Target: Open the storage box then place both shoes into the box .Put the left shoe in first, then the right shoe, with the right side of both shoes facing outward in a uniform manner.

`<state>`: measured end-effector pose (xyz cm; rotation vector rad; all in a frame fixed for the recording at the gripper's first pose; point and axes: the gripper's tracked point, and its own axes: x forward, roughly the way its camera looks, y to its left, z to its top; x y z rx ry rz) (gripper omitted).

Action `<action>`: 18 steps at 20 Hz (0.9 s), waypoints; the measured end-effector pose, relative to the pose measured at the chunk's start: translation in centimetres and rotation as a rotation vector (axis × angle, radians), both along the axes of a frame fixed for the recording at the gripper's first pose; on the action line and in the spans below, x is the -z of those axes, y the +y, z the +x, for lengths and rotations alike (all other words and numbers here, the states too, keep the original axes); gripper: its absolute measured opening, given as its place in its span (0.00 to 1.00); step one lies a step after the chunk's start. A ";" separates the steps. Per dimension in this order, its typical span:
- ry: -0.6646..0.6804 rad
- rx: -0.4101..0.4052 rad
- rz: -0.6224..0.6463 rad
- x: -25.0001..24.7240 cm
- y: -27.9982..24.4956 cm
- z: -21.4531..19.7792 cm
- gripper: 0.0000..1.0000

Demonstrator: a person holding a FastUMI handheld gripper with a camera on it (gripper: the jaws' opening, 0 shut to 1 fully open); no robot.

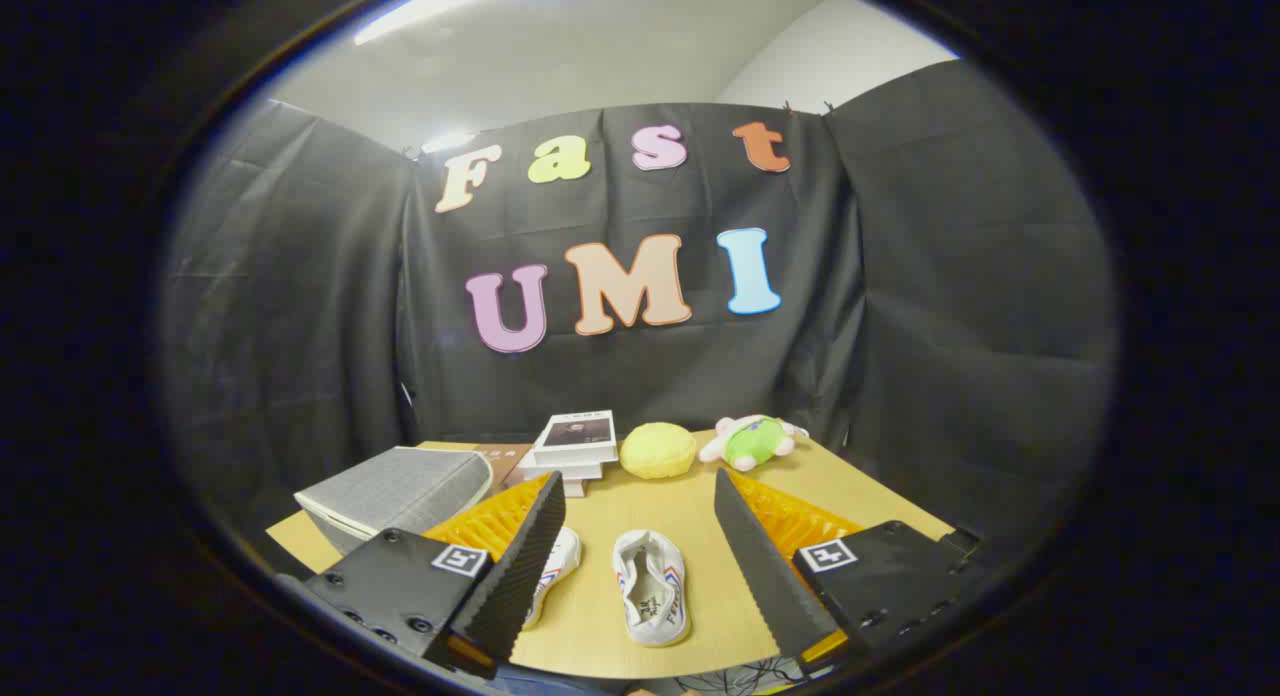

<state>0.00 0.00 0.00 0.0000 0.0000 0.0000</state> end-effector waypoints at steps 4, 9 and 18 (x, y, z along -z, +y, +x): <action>-0.016 0.005 -0.015 -0.5 0.3 -0.5 0.97; 0.001 -0.005 0.023 -0.2 1.0 -0.5 0.97; 0.136 -0.201 0.367 1.6 8.5 1.5 0.98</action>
